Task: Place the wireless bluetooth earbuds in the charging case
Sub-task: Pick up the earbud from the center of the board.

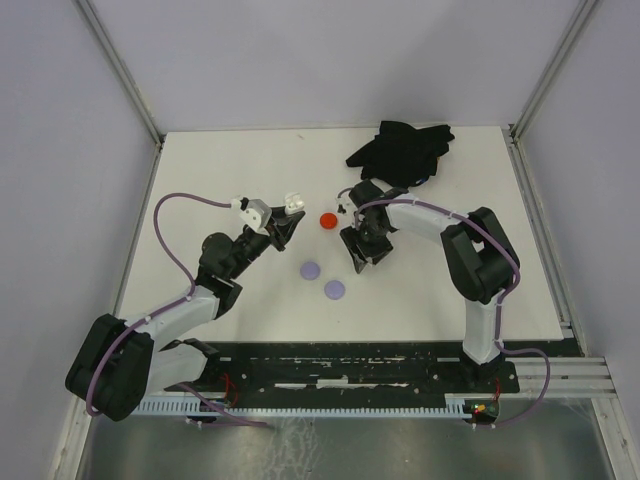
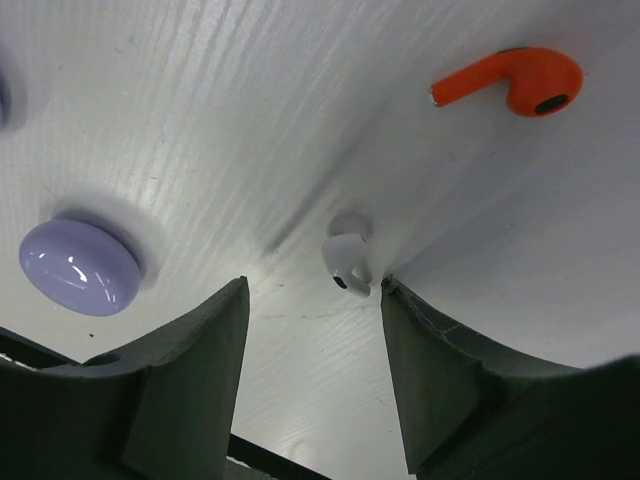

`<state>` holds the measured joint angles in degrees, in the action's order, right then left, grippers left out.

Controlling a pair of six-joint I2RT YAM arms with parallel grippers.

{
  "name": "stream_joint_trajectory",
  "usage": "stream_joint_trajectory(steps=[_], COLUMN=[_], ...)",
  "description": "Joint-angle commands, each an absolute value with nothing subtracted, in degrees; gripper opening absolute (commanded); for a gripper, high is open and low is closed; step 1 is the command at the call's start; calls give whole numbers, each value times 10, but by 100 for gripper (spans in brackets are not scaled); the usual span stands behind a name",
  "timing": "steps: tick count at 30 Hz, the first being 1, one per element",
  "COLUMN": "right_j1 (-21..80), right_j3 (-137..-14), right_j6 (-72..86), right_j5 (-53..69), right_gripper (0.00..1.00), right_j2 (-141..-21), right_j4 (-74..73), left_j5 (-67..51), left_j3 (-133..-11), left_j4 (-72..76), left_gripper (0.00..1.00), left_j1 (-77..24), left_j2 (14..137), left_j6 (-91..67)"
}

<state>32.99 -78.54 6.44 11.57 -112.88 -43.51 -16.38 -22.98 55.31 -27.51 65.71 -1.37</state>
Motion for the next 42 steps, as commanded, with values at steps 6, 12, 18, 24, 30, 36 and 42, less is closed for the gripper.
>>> stream_joint_trajectory(steps=[6, 12, 18, 24, 30, 36, 42], right_j1=[352, 369, 376, 383, 386, 385, 385], right_j3=[-838, -851, -867, -871, -861, -859, -869], right_j6=[7, -42, -68, -77, -71, -32, 44], right_j5=[17, 9, 1, -28, -38, -34, -41], right_gripper=[57, 50, 42, 32, 22, 18, 18], right_j2=[-1144, -1159, -1180, -1197, -1181, -1133, -1051], right_j4=[-458, -455, -468, -477, -477, -474, -474], left_j5=[-156, -156, -157, -159, -162, -165, -176], left_j3=[-254, -254, -254, -255, -255, -249, -243], left_j4=[565, 564, 564, 564, 564, 578, 599], left_gripper=[3, 3, 3, 3, 3, 3, 3], left_j1=[-280, -281, -281, -282, -283, -282, -282], left_j2=[655, 656, 656, 656, 655, 651, 641], left_j6=[10, 10, 10, 10, 10, 6, 4])
